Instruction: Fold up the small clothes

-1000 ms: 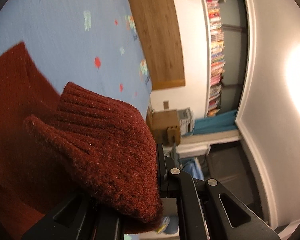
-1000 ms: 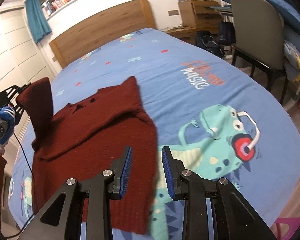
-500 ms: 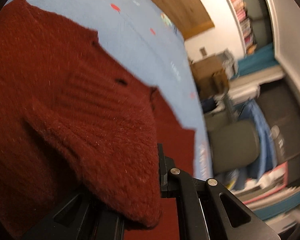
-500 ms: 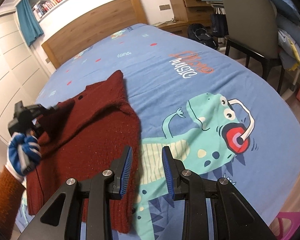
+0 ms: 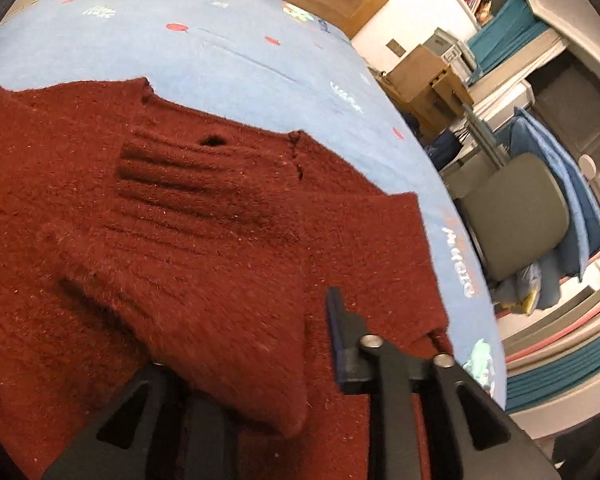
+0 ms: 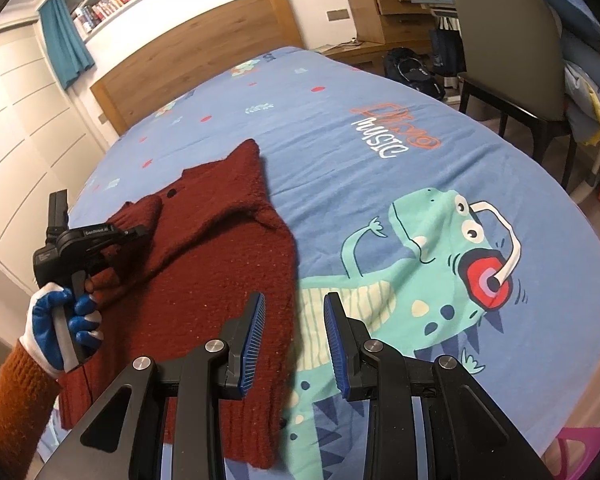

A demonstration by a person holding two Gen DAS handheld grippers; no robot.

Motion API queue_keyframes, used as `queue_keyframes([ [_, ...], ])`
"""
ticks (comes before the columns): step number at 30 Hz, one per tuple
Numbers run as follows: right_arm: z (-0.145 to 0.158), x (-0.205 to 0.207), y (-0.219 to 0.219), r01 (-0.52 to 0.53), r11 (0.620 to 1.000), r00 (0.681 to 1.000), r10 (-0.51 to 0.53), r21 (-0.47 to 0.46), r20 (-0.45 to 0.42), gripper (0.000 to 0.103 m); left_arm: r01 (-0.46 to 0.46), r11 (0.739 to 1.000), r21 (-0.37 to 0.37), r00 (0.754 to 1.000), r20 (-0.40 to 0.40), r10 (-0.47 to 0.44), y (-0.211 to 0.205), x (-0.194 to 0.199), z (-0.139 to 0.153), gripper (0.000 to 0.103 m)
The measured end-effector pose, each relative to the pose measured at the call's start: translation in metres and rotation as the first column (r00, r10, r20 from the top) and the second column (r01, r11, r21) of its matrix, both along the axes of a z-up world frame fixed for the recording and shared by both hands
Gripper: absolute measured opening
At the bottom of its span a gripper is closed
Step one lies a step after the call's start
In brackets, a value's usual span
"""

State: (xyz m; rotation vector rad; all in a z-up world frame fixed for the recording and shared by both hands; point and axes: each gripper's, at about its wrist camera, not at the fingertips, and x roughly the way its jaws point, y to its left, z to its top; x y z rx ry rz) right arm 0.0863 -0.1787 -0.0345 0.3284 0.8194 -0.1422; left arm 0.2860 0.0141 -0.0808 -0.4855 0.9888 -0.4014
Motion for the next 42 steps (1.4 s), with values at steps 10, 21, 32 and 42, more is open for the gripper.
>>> queue_keyframes([
  [10, 0.004, -0.004, -0.003, 0.001, 1.000, 1.000, -0.001, -0.002, 0.008, 0.032, -0.186, 0.973, -0.139, 0.982, -0.035, 0.183, 0.042, 0.020, 0.009, 0.037],
  [21, -0.003, -0.007, -0.012, 0.019, 1.000, 1.000, -0.019, 0.005, 0.000, 0.032, -0.001, 0.988, -0.157, 0.999, 0.047, 0.009, -0.025, 0.027, 0.039, 0.037],
  [32, -0.002, -0.003, -0.006, 0.001, 1.000, 1.000, -0.001, -0.001, 0.000, 0.032, -0.002, 1.000, 0.011, 0.998, 0.068, 0.001, -0.029, 0.024, 0.026, 0.037],
  [42, 0.001, 0.006, 0.007, -0.027, 1.000, 1.000, 0.027, -0.013, -0.001, 0.032, 0.117, 0.993, -0.030, 0.993, 0.001, -0.117, -0.059, 0.002, -0.009, 0.037],
])
